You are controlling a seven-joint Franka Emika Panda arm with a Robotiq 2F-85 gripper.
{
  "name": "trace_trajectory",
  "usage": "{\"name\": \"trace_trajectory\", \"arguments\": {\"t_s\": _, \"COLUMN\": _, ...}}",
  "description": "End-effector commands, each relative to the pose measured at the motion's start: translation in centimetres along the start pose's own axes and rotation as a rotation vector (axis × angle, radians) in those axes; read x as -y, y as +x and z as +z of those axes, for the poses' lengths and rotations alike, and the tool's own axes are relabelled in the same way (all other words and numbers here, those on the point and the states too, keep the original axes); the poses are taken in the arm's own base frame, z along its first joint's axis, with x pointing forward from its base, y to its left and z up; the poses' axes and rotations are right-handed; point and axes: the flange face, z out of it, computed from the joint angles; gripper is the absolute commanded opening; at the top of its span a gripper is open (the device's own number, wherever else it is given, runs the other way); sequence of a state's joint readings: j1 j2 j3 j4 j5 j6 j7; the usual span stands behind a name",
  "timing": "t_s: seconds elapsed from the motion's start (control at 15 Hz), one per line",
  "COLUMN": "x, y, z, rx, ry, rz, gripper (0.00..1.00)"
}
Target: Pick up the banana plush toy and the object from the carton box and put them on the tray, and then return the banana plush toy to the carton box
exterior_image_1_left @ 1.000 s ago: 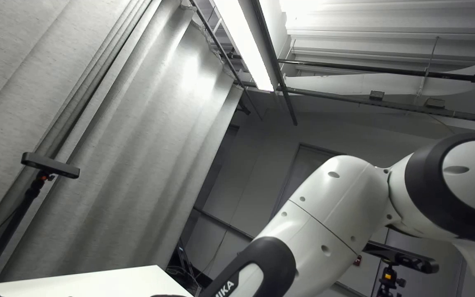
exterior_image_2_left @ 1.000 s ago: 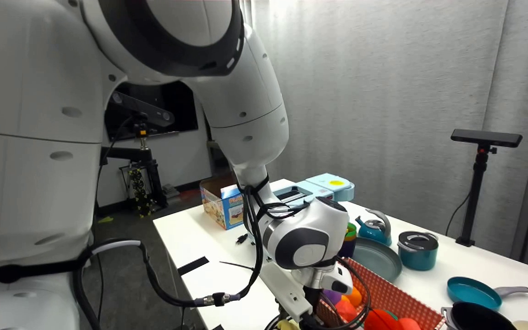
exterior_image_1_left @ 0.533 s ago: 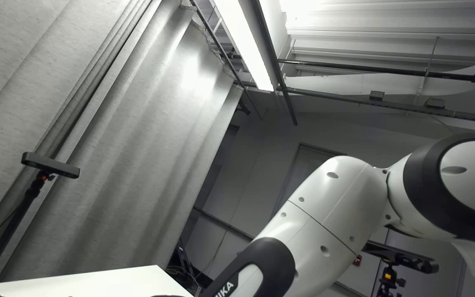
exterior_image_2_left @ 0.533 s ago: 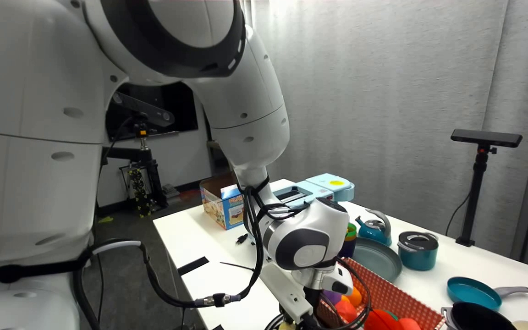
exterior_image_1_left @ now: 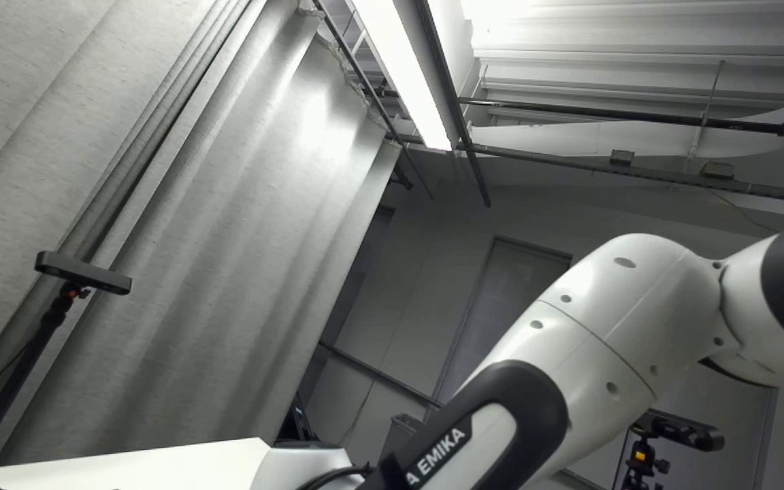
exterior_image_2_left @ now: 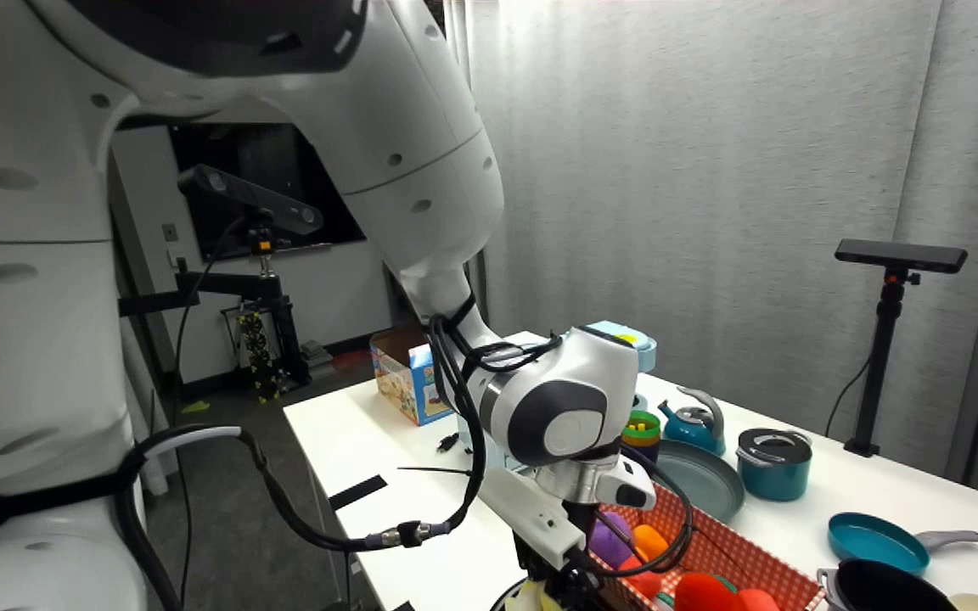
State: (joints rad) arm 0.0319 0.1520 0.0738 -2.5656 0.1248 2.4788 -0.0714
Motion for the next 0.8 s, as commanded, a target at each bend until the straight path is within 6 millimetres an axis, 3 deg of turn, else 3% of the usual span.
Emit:
{"name": "trace_trajectory", "arguments": {"t_s": 0.0, "x": -0.5, "y": -3.0, "z": -4.7, "rx": -0.051, "ry": -0.044, "rz": -0.027, "gripper": 0.04}}
{"name": "trace_trajectory", "arguments": {"t_s": 0.33, "x": -0.1, "y": -3.5, "z": -10.4, "rx": -0.196, "ry": -0.048, "rz": -0.026, "gripper": 0.04}}
{"name": "trace_trajectory", "arguments": {"t_s": 0.73, "x": 0.4, "y": -1.5, "z": -15.9, "rx": -0.441, "ry": -0.04, "rz": -0.002, "gripper": 0.04}}
